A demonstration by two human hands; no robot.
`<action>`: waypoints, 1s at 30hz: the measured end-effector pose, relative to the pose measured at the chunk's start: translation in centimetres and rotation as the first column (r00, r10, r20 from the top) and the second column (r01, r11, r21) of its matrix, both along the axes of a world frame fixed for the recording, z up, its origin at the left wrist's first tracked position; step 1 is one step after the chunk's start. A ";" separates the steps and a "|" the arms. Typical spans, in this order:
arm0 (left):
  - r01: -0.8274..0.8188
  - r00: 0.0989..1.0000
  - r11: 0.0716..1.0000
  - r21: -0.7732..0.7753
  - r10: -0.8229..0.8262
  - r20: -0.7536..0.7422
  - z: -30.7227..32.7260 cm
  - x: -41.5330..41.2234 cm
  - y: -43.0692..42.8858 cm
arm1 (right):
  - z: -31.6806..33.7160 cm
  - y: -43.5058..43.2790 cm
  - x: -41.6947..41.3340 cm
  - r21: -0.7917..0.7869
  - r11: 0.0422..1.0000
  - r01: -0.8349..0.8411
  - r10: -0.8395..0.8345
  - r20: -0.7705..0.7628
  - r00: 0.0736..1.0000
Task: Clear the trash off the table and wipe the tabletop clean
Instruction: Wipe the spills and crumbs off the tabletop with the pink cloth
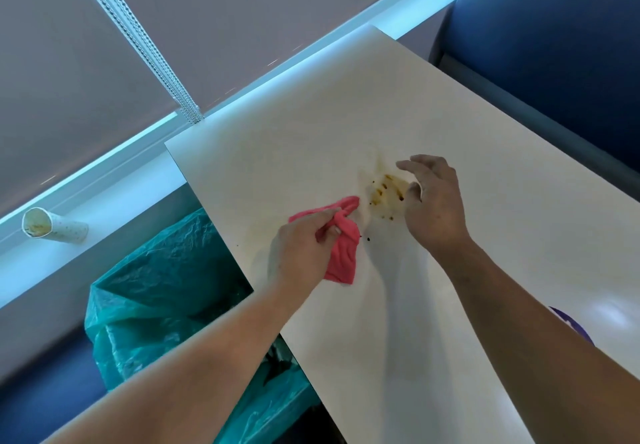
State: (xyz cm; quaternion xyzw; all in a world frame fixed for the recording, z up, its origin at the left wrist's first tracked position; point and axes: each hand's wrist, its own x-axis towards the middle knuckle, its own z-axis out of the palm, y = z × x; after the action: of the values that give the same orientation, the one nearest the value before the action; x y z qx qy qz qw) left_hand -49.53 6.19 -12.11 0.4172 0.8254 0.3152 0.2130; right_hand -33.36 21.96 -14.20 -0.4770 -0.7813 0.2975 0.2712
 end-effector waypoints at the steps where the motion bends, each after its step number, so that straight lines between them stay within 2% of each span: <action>1: -0.009 1.000 1.000 0.017 0.009 0.028 0.2 1.2 -0.1 | 0.1 -0.3 0.4 0.007 1.000 -0.003 0.003 -0.006 1.000; 4: 0.041 0.983 0.998 0.043 -0.048 0.176 0.7 4.2 0.1 | 0.5 -2.2 1.2 0.041 0.999 -0.003 0.004 -0.035 0.999; 6: 0.017 0.961 0.999 0.030 -0.024 0.275 1.0 5.1 0.2 | 0.3 -4.0 1.5 0.100 0.995 0.007 -0.004 -0.029 1.000; 7: -0.006 0.961 1.000 0.010 0.003 0.275 1.0 5.1 0.2 | 0.1 -4.9 1.7 0.135 0.991 -0.002 0.002 -0.003 1.000; 9: -0.066 0.974 0.998 -0.001 0.065 0.219 0.9 4.3 -0.2 | -0.7 -7.0 1.7 0.180 0.981 -0.072 0.052 0.115 0.992; 12: -0.114 0.992 0.993 0.033 0.112 0.056 0.6 1.2 -0.9 | -2.5 -9.5 1.0 0.133 0.967 -0.218 0.165 0.327 0.930; 14: -0.144 0.989 0.989 0.016 0.145 -0.032 0.1 -1.5 -1.2 | -3.4 -10.4 0.3 0.120 0.960 -0.251 0.185 0.399 0.898; 17: -0.166 0.983 0.986 -0.014 0.164 -0.088 -0.4 -5.1 -1.7 | -4.1 -10.2 -0.5 0.133 0.962 -0.238 0.153 0.458 0.875; 19: -0.164 0.981 0.986 -0.038 0.159 -0.107 -0.7 -6.6 -2.0 | -4.3 -10.2 -1.1 0.132 0.960 -0.247 0.161 0.459 0.874; 23: -0.133 0.987 0.988 -0.074 0.125 -0.104 -1.3 -7.7 -3.0 | -4.8 -11.3 -2.6 0.140 0.932 -0.335 0.274 0.336 0.901; 26: -0.086 0.992 0.987 -0.133 0.072 -0.100 -1.8 -8.0 -3.7 | -4.6 -11.6 -4.4 0.129 0.884 -0.448 0.391 0.318 0.864; 30: 0.030 0.984 0.973 -0.228 -0.070 -0.167 -1.5 -9.4 -3.8 | -3.8 -10.9 -8.1 0.080 0.844 -0.530 0.494 0.267 0.827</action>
State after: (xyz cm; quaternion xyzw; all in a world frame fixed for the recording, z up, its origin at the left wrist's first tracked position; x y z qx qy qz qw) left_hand -58.91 2.39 -13.58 0.4370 0.8603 0.1769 0.1939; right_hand -41.45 11.07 -17.97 -0.2593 -0.9273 0.2410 0.1217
